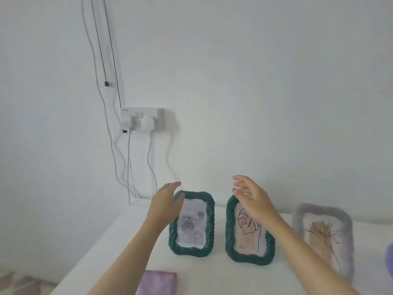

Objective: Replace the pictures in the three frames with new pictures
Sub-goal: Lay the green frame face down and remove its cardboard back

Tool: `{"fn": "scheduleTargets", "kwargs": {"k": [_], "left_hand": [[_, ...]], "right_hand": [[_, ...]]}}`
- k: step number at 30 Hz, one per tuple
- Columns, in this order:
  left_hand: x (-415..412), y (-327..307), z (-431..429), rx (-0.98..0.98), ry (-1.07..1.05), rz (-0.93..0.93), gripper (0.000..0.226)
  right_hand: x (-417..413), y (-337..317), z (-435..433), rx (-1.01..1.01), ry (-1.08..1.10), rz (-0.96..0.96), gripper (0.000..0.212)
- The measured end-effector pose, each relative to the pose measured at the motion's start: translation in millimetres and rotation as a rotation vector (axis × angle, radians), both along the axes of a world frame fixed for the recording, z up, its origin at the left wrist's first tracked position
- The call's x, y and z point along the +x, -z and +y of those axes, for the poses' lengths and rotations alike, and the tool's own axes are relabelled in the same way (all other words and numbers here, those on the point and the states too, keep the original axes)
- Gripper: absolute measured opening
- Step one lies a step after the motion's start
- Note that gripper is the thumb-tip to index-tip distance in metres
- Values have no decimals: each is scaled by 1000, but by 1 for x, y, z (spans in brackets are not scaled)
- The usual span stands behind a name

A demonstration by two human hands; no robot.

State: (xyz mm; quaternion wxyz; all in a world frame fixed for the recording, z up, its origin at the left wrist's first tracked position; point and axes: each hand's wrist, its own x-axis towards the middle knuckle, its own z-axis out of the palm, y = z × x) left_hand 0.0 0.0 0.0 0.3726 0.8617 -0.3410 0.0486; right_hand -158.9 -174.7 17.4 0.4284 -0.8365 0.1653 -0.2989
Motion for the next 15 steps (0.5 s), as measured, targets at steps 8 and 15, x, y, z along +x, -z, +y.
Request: {"fn": "scheduleTargets", "kwargs": {"k": [8, 15], "left_hand": [[-5, 76, 28, -141, 59, 493, 65], [-3, 101, 31, -183, -8, 616, 59]], "right_hand": [[23, 94, 57, 207, -80, 115, 64], [32, 115, 62, 283, -78, 176, 69]]}}
